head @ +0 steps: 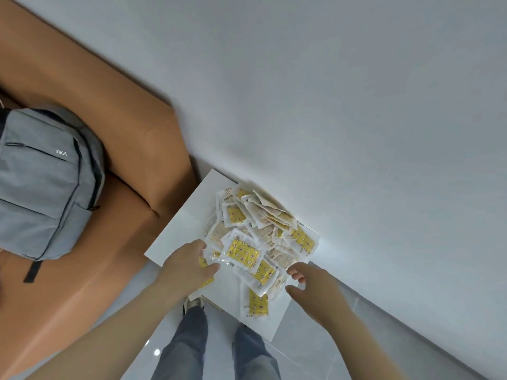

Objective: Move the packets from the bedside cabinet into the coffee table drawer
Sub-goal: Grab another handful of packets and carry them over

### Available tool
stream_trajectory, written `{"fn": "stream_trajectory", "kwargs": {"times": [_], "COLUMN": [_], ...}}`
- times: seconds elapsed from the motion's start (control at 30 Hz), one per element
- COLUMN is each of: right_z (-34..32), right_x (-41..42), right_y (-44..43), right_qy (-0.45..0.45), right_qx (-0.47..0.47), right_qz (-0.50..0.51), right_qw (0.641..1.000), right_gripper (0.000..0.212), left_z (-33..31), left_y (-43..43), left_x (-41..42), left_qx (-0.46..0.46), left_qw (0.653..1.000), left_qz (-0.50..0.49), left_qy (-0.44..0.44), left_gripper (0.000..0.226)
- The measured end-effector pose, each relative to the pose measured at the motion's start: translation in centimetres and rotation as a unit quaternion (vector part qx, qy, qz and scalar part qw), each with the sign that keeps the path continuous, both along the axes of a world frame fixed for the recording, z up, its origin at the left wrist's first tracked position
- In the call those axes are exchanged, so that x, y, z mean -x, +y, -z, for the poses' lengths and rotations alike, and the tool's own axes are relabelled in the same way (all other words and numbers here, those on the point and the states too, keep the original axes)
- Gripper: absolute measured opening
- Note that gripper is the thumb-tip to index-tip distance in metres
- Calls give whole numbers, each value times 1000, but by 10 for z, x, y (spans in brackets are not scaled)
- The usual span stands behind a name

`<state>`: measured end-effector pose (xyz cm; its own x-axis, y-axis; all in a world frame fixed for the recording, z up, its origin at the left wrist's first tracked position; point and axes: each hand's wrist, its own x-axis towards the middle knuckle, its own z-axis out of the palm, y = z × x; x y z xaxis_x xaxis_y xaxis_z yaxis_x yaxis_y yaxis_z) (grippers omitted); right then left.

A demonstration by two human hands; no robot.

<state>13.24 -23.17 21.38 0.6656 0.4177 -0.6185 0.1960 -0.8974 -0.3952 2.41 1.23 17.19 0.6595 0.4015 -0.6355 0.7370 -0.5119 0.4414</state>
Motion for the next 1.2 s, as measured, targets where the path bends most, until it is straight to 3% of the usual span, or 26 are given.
{"fn": "stream_trajectory", "kwargs": {"times": [0.43, 0.73, 0.9, 1.2], "right_z": [111, 154, 164, 169], "right_x": [2, -3, -7, -10], "right_y": [19, 19, 20, 25], "right_qy": [23, 33, 40, 50], "right_qx": [18, 20, 27, 19], "right_qz": [67, 69, 67, 86], "right_qw": [997, 997, 997, 995], "right_gripper": [29, 29, 29, 29], "left_z": [129, 180, 188, 187], "left_y": [5, -12, -11, 6], "left_x": [-37, -63, -65, -58], "left_qx": [-85, -136, -107, 51], "left_qw": [996, 986, 987, 989], "left_qz": [2, -91, -122, -134], "left_qy": [11, 15, 3, -30], "left_gripper": [76, 97, 92, 46]}}
